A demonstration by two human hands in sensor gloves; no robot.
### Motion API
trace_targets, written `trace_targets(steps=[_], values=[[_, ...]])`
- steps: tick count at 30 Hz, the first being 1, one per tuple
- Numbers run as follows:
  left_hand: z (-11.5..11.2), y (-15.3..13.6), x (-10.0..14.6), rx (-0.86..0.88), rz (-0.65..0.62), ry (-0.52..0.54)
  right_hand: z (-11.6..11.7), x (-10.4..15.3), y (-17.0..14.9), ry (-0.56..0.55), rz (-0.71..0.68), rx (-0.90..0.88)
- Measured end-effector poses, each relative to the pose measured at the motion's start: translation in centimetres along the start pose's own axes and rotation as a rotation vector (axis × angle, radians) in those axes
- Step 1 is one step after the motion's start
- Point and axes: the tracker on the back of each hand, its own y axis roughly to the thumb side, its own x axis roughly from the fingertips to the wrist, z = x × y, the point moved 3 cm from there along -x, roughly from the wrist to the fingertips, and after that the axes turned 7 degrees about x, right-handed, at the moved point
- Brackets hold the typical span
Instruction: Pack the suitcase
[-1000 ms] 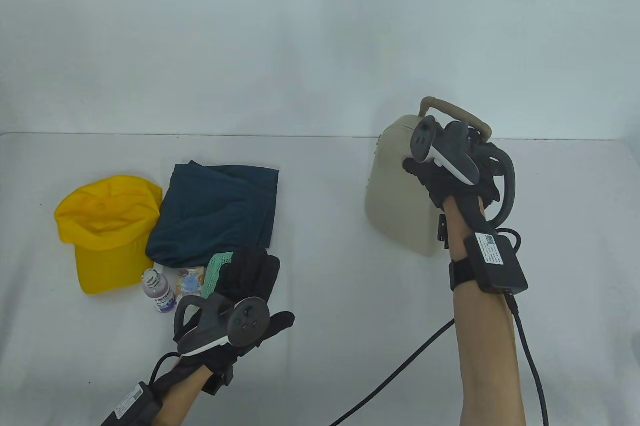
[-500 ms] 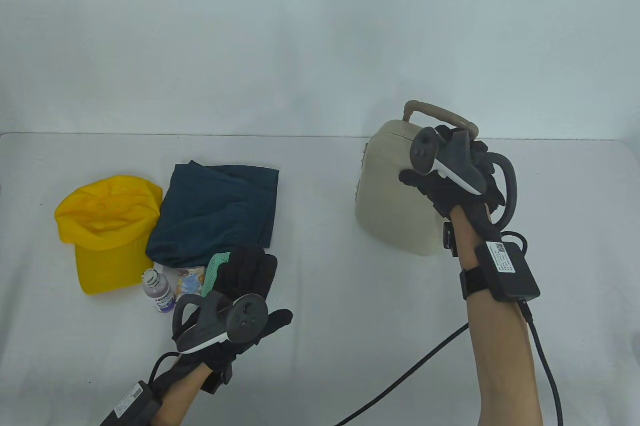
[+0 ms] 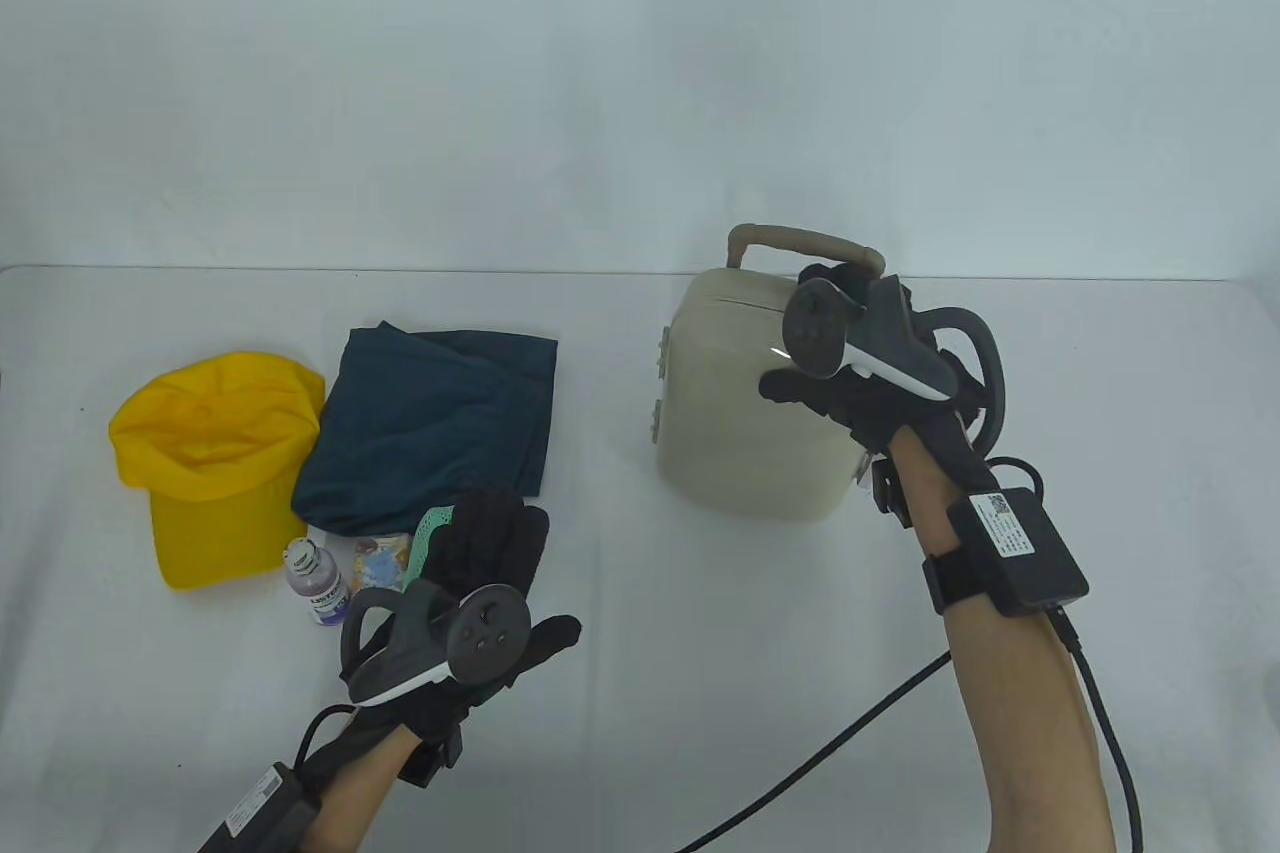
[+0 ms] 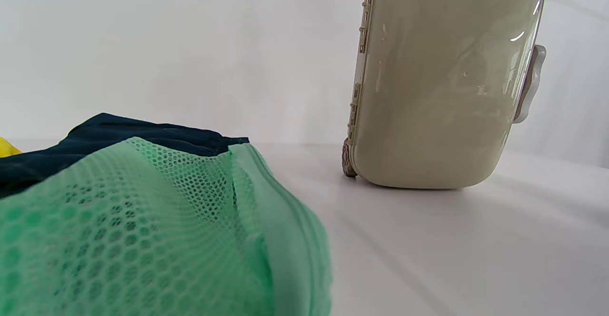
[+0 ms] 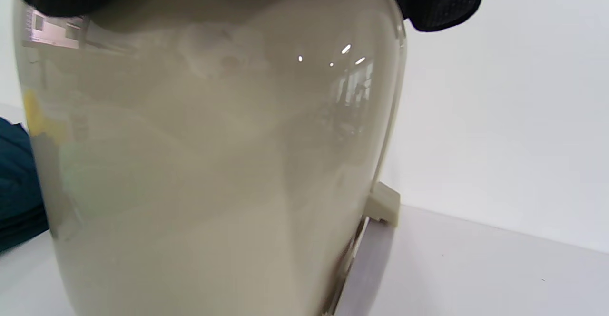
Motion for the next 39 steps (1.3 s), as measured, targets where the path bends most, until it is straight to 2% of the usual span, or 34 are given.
trace_targets(steps=[15, 17, 24, 27, 31, 33, 36, 39], values=[[0.6, -1.0, -0.4, 0.019, 0.044, 0.007, -0.5, 2.4, 3.0, -0.028, -0.174, -0.001], [0.9, -0.8, -0.6, 0.071, 0.039, -0.005, -0.6, 2.9, 3.2, -0.024, -0.191, 0.011], [2.4, 1.3, -3.6, 0.081, 0.078, -0.058, -0.5, 3.7, 3.5, -0.02, -0.196, 0.058], [2.7, 2.2, -5.8, 0.203, 0.132, -0.07, -0.5, 4.0, 3.8, -0.034, -0.164, 0.137], [1.7, 2.3, -7.9, 0.364, 0.216, -0.083, -0.7, 4.4, 4.6, -0.041, -0.121, 0.288], [0.4, 2.0, -8.7, 0.469, 0.263, -0.105, -0.6, 4.4, 5.0, -0.022, -0.103, 0.349], [-1.7, 1.5, -9.4, 0.605, 0.291, -0.124, -0.4, 4.3, 4.9, -0.004, -0.101, 0.325], [-3.7, 0.9, -10.1, 0.627, 0.327, -0.136, -0.2, 4.0, 4.6, 0.009, -0.105, 0.294]])
